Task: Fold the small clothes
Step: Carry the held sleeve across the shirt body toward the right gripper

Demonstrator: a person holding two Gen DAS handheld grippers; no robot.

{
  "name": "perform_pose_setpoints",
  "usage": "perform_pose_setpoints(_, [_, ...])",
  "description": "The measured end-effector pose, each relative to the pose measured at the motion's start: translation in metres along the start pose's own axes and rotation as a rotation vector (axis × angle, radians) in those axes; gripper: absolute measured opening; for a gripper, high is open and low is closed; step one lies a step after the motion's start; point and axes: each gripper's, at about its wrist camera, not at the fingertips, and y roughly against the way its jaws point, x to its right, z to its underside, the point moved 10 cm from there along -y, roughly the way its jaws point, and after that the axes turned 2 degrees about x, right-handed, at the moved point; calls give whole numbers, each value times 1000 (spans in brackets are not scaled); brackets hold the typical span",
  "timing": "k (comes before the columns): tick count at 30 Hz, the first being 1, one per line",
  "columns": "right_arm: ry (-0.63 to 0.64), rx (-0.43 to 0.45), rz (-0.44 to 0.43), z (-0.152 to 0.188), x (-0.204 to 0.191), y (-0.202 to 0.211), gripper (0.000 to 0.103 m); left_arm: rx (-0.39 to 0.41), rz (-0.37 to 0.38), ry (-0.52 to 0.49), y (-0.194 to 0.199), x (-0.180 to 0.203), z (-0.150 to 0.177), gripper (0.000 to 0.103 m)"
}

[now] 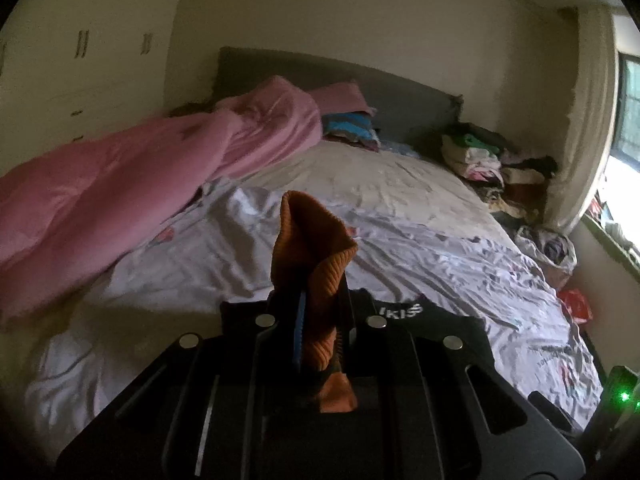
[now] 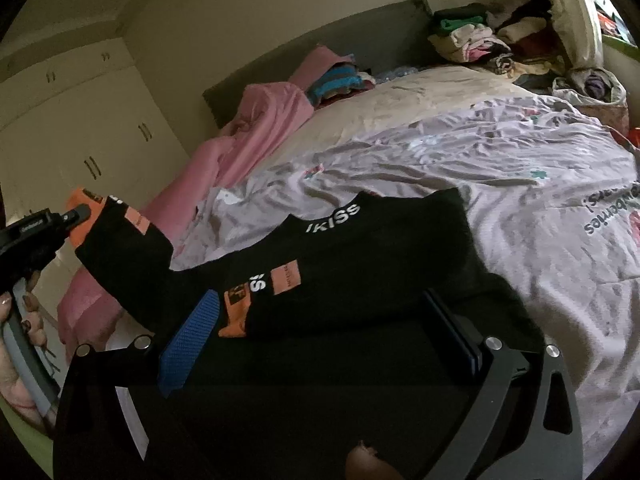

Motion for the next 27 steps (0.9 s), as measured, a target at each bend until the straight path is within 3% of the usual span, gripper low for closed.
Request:
perform_pose_setpoints(7, [-16,26,10,-6,15,11,99,-24,53,-41,-13,39,10,6])
perform_pose_setpoints(18, [-53,39,51,-9,43,15,99,-80,155,-39,-38,70,36,5])
perform_pose_setpoints(27, [-100,41,135,-9,79,17,99,-158,249,-50,-66,99,78,5])
